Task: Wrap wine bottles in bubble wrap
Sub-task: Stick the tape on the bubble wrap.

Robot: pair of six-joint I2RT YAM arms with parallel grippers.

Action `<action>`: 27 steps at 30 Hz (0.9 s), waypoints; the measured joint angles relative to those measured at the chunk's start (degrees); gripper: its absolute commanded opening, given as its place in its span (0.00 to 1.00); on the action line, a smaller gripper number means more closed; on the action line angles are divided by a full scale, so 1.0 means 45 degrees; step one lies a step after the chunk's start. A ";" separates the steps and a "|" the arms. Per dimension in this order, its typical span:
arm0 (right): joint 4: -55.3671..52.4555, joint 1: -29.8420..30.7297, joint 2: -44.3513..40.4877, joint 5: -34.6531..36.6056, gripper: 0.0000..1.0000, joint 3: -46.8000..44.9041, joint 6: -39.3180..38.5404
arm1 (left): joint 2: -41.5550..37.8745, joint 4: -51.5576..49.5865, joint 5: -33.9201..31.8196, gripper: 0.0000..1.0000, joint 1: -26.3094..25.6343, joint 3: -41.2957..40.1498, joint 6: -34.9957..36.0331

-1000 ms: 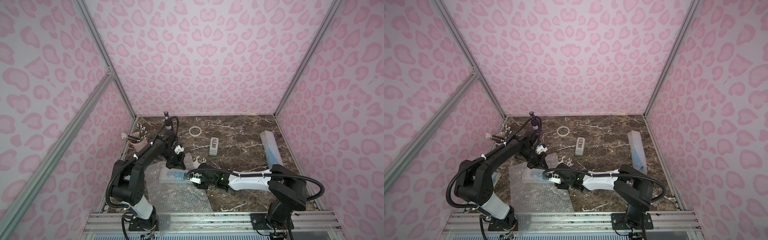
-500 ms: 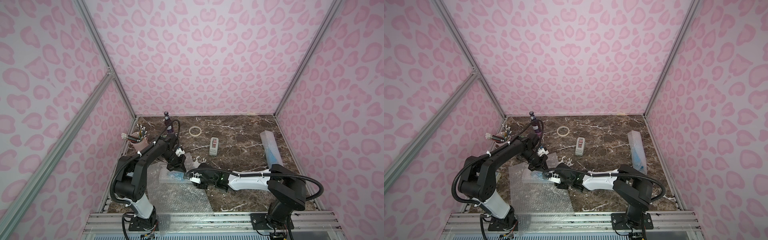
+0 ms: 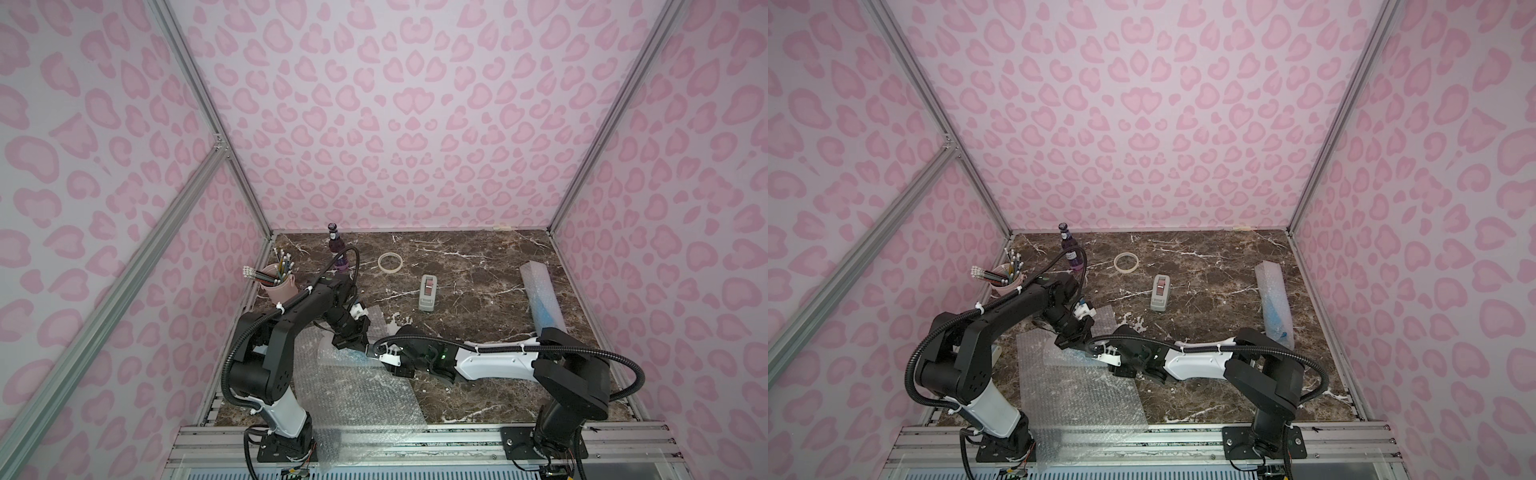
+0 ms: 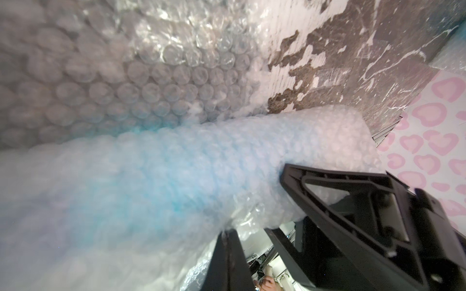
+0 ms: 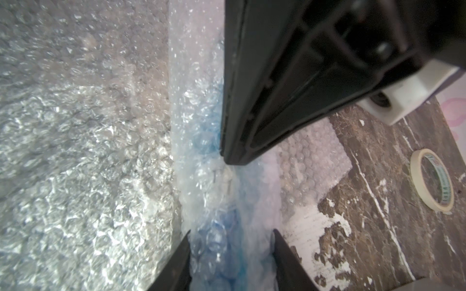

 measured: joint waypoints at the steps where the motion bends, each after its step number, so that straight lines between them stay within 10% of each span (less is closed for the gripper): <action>1: -0.0005 -0.0015 -0.0005 -0.0034 0.48 0.0005 0.0005 | 0.0015 0.0000 -0.0005 0.02 0.0000 0.0000 0.0000; 10: -0.1457 -0.0282 -0.0869 -0.1394 0.71 0.0107 0.0131 | 0.0248 -0.0024 0.0282 0.02 0.0000 -0.0301 -0.0010; 27: 0.0792 -0.2390 0.0486 -0.6717 0.55 0.1146 0.5566 | 0.0418 -0.0010 0.0573 0.02 0.0015 -0.0340 -0.0068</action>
